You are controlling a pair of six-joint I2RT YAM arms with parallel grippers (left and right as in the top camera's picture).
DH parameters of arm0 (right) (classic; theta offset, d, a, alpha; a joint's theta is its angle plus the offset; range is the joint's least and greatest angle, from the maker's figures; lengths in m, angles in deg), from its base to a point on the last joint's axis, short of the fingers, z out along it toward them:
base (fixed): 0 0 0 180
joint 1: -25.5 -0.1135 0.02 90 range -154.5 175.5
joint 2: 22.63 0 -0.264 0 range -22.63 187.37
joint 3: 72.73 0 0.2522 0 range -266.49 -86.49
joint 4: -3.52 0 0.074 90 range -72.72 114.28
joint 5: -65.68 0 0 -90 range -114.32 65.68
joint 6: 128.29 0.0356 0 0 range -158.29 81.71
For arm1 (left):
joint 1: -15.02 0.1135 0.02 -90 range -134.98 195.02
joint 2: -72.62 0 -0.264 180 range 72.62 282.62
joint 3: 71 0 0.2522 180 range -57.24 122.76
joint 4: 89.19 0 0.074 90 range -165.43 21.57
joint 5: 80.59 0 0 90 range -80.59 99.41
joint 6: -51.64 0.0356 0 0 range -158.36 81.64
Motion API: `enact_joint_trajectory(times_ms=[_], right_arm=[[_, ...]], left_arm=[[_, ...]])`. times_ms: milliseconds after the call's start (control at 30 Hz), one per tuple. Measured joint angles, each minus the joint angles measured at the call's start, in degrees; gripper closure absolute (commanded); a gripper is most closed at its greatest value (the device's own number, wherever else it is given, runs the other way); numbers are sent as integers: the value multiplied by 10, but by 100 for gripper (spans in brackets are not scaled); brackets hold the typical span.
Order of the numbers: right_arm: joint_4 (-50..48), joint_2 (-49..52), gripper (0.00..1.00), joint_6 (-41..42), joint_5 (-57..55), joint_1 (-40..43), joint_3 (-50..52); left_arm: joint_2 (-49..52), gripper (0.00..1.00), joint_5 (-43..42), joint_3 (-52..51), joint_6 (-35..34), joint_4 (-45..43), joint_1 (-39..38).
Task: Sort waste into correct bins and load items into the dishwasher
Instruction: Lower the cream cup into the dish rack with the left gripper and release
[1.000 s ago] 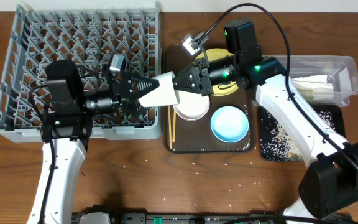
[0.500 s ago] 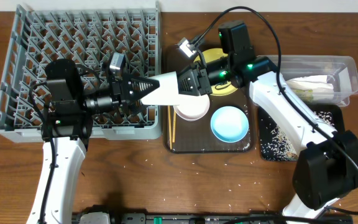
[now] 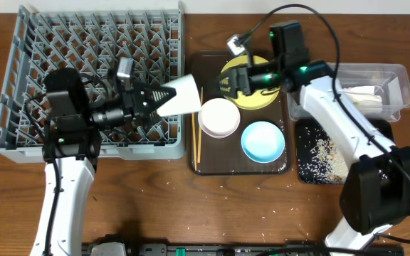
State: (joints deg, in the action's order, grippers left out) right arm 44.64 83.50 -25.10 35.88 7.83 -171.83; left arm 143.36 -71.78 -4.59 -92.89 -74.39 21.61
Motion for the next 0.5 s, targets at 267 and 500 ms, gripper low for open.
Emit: enact_joint_trajectory(times_ms=[267,500], right_arm=[[78,-4,1,-16,-134,21,0],[156,-53,1,-31,-280,21,0]], left_arm=[[0,73,166,0,10,43,1],[0,73,303,39,64,221,1]])
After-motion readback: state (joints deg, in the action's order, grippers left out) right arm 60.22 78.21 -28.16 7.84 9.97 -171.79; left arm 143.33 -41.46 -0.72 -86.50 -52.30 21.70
